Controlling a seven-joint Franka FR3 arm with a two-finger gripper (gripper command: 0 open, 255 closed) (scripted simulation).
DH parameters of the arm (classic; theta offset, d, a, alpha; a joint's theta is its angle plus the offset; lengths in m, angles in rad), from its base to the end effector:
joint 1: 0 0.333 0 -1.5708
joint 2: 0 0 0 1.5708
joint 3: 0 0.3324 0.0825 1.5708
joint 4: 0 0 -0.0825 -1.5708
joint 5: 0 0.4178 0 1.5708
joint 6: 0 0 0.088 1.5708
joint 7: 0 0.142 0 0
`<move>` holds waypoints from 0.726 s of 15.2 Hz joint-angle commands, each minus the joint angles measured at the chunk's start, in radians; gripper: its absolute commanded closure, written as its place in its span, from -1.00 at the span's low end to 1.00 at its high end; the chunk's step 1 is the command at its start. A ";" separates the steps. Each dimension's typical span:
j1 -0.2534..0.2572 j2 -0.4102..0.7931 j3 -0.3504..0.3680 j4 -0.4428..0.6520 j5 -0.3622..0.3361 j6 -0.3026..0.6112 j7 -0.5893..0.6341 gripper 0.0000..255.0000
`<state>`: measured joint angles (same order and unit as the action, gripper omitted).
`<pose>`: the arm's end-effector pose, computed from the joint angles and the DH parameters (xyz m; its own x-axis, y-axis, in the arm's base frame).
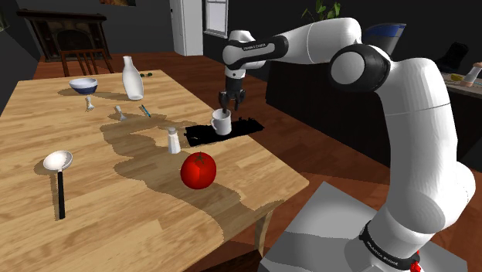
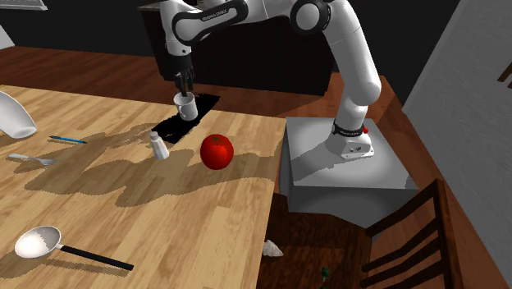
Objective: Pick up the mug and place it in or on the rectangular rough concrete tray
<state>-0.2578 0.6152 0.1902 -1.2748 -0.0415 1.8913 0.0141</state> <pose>0.7649 -0.0865 0.3682 0.9946 -0.1038 0.0100 -0.1028 -0.9922 -0.0699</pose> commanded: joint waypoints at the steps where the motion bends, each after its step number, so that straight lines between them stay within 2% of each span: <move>1: 0.000 0.000 0.000 0.000 0.000 0.000 0.000 -1.00; 4: 0.000 0.000 0.000 0.000 0.000 0.000 0.000 -1.00; 8: 0.001 -0.011 0.001 0.110 0.002 -0.121 -0.002 -1.00; 11: 0.001 -0.011 0.001 0.110 0.002 -0.121 -0.002 -1.00</move>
<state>-0.2573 0.6037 0.1914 -1.1678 -0.0392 1.7739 0.0117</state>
